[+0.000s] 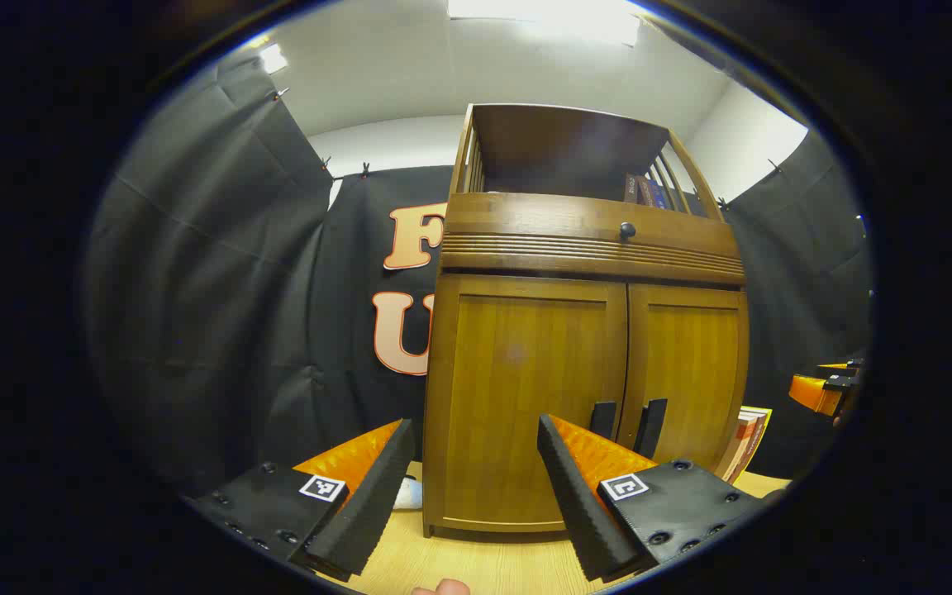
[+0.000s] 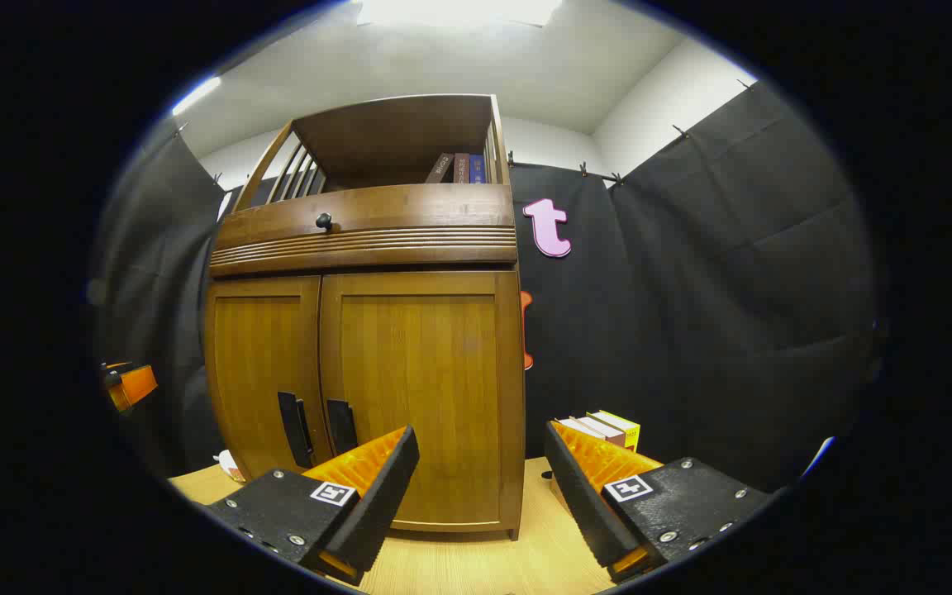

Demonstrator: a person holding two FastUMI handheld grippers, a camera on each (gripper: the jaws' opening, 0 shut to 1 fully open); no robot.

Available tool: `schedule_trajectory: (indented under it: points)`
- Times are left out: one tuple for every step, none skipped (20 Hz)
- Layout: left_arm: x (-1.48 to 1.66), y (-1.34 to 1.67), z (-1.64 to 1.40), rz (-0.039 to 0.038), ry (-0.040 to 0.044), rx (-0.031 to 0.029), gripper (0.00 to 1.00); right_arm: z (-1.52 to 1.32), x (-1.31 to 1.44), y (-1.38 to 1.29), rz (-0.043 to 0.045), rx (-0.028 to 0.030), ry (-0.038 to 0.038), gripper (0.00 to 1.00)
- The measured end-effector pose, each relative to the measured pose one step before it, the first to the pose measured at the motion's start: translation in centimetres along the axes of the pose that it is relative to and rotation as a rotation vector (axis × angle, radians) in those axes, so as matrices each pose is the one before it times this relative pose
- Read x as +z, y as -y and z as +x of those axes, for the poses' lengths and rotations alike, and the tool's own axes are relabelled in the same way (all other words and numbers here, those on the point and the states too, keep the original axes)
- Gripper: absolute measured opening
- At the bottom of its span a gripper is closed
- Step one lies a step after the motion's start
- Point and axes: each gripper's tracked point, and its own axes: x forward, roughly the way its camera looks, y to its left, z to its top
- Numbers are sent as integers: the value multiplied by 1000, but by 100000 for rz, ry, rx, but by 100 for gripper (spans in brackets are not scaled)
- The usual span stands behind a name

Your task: Open the right door of the double-door shoe cabinet with the right hand, and open the left door with the left hand.

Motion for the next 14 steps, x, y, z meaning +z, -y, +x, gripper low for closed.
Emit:
schedule_trajectory:
  points:
    - [16, 27, -84, 249, -198, 130, 96, -194, 140, 65, -133, 169, 102, 94]
    - [-45, 115, -14, 343, -176, -184, 96, -229, 83, -30, -131, 248, 22, 94]
    - [-30, 32, -22, 357, -220, 19, 96, -316, 110, 11, -182, 12, 219, 94]
    - [-138, -36, -314, 378, -28, 373, 96, -159, 90, 64, -253, 34, 323, 94]
    - [24, 3, -277, 557, -77, 365, 95, -170, 125, -33, -327, 29, 289, 94]
    - [-128, 104, -498, 682, -12, 611, 95, -109, 112, 51, -347, 75, 245, 94]
    - [-40, -38, -217, 544, -136, 368, 94, -271, 123, 50, -329, -27, 209, 94]
    - [-147, 34, -128, 313, -294, 7, 94, -187, 113, 34, -294, -98, 252, 94]
    - [-64, 51, -61, 244, -223, 55, 94, -131, 75, 23, -280, -1, 144, 94]
    - [20, -29, -48, 166, -54, -54, 94, -124, 87, -17, -379, -83, 223, 94]
    - [74, -49, -53, 16, 151, 43, 96, -161, 36, 47, -369, -35, 226, 94]
    - [14, 23, -81, -119, 195, -14, 96, -181, 136, -8, -422, 91, 280, 94]
    - [127, 51, -79, -181, 311, -151, 95, -153, 89, -7, -417, 18, 219, 94]
    - [2, 9, -135, -1, 142, -28, 94, -42, 43, -26, -407, 135, 281, 94]
